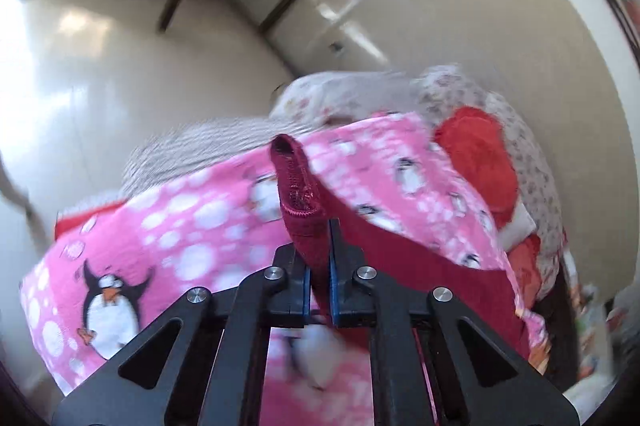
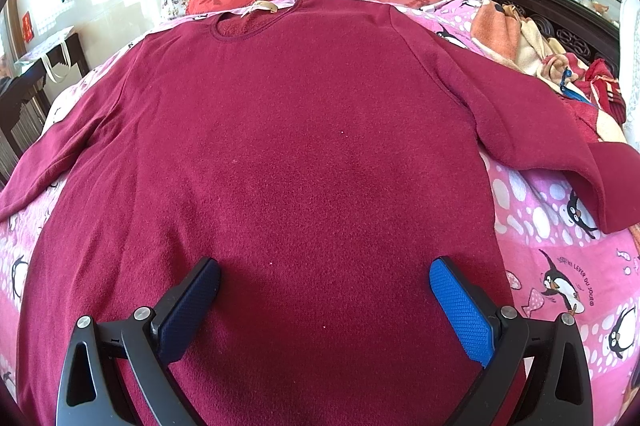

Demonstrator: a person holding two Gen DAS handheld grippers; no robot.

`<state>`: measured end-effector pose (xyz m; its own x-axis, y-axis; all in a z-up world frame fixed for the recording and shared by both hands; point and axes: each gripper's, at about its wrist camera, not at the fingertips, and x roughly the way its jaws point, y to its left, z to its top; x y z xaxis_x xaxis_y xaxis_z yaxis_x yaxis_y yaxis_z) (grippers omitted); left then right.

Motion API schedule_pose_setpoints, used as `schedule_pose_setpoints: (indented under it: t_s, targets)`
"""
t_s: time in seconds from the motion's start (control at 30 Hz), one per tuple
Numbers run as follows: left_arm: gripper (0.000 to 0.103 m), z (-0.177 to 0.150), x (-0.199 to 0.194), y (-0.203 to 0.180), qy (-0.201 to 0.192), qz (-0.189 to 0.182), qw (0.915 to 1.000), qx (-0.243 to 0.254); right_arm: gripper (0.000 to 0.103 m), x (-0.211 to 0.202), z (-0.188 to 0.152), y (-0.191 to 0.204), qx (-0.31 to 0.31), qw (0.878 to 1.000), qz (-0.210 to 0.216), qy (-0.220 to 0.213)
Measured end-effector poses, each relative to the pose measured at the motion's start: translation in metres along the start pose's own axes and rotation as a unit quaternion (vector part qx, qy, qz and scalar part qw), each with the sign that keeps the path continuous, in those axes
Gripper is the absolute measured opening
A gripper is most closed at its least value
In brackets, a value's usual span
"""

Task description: Fold small clothes

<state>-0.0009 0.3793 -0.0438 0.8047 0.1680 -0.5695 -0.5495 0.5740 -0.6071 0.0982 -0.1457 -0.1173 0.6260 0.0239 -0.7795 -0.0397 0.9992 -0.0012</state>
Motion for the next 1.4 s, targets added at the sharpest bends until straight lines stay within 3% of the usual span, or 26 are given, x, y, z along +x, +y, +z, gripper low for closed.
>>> schedule_pose_setpoints:
  t_s: [0.1,0.23,0.37,0.47,0.57,0.67,0.77,0.8,0.9,1.0,1.07,1.13,1.2,1.33,1.4]
  targets:
    - [0.005,-0.012,0.000,-0.059,0.003,-0.079,0.9943,0.072,0.103,0.001,0.001,0.001,0.000,1.000,0.001,-0.001]
    - [0.005,-0.050,0.036,-0.138,0.068,-0.184,0.9747,0.107,0.103,0.001,0.000,0.001,0.001,1.000,0.001,-0.002]
    - [0.005,-0.099,0.073,-0.207,0.127,-0.240,0.9541,0.127,0.103,0.001,0.001,-0.001,0.002,1.000,0.003,-0.002]
    - [0.005,-0.136,0.087,-0.237,0.164,-0.260,0.9426,0.129,0.103,0.001,0.003,0.000,0.000,1.000,0.003,0.011]
    - [0.005,-0.176,0.102,-0.248,0.199,-0.243,0.9355,0.162,0.102,-0.006,0.010,-0.007,0.014,0.999,0.029,0.022]
    - [0.006,-0.209,0.118,-0.248,0.235,-0.204,0.9315,0.188,0.100,-0.027,0.027,-0.018,0.051,0.996,0.068,-0.013]
    - [0.017,-0.225,0.122,-0.245,0.255,-0.188,0.9256,0.207,0.100,-0.042,0.054,-0.014,0.053,0.991,0.115,-0.042]
    - [0.024,-0.228,0.120,-0.241,0.262,-0.189,0.9234,0.208,0.100,-0.040,0.065,-0.008,0.043,0.987,0.152,-0.040]
    - [0.035,-0.235,0.110,-0.232,0.270,-0.194,0.9191,0.211,0.100,-0.014,0.079,0.008,0.045,0.966,0.253,-0.003]
    - [0.037,-0.238,0.089,-0.220,0.279,-0.191,0.9129,0.229,0.093,0.027,0.083,0.012,0.098,0.938,0.328,0.053]
    - [0.042,-0.245,0.076,-0.211,0.284,-0.179,0.9087,0.248,0.085,0.050,0.083,0.011,0.149,0.915,0.367,0.083]
    - [0.044,-0.252,0.066,-0.205,0.273,-0.177,0.9066,0.268,0.085,0.063,0.085,0.014,0.170,0.902,0.385,0.095]
    - [0.044,-0.258,0.062,-0.201,0.259,-0.180,0.9075,0.277,0.085,0.068,0.086,0.025,0.160,0.901,0.388,0.109]
    - [0.047,-0.260,0.066,-0.195,0.257,-0.191,0.9102,0.263,0.085,0.075,0.093,0.058,0.096,0.920,0.356,0.132]
    - [0.047,-0.257,0.067,-0.189,0.260,-0.202,0.9125,0.243,0.081,0.079,0.093,0.071,0.078,0.923,0.349,0.138]
